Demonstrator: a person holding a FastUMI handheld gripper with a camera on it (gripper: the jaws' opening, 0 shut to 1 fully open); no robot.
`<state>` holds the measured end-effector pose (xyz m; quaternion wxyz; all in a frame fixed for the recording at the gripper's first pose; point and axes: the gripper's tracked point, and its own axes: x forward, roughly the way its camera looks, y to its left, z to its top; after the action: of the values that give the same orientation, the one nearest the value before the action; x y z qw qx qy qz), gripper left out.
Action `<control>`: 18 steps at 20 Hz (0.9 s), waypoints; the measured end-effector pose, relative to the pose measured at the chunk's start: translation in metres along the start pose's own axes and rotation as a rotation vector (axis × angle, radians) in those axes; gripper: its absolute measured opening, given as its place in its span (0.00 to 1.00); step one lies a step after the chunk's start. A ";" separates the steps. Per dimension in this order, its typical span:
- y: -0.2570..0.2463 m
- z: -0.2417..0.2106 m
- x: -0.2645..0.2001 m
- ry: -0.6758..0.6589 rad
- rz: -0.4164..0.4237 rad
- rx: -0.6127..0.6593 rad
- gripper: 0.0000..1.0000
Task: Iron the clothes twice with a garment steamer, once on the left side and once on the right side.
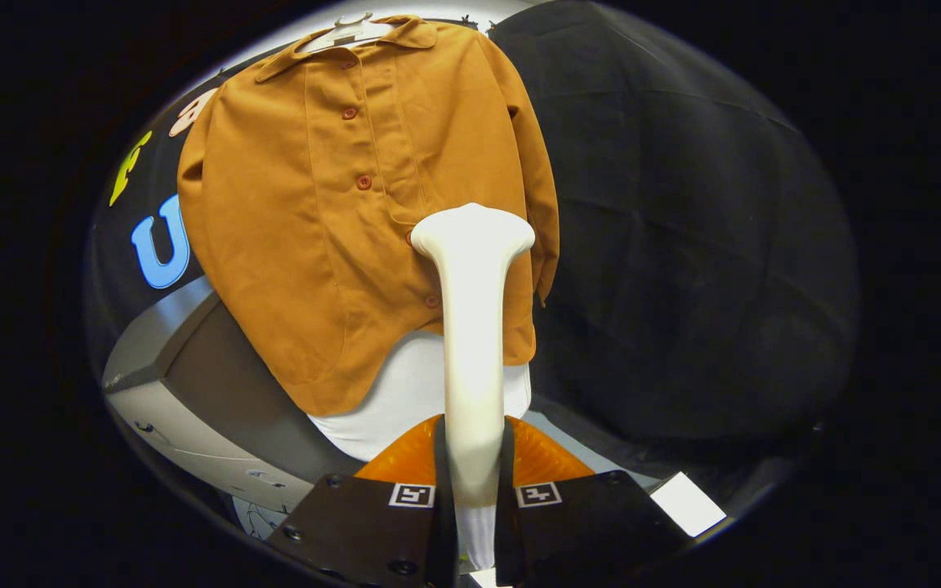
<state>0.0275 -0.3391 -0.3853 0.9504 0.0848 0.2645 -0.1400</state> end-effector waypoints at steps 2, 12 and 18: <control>-0.005 -0.017 -0.007 0.020 -0.011 0.009 0.21; 0.004 -0.020 -0.050 -0.021 -0.015 0.023 0.21; 0.024 0.041 -0.086 -0.156 0.007 0.023 0.21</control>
<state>-0.0157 -0.3074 -0.3035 0.9676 0.0856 0.1875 -0.1458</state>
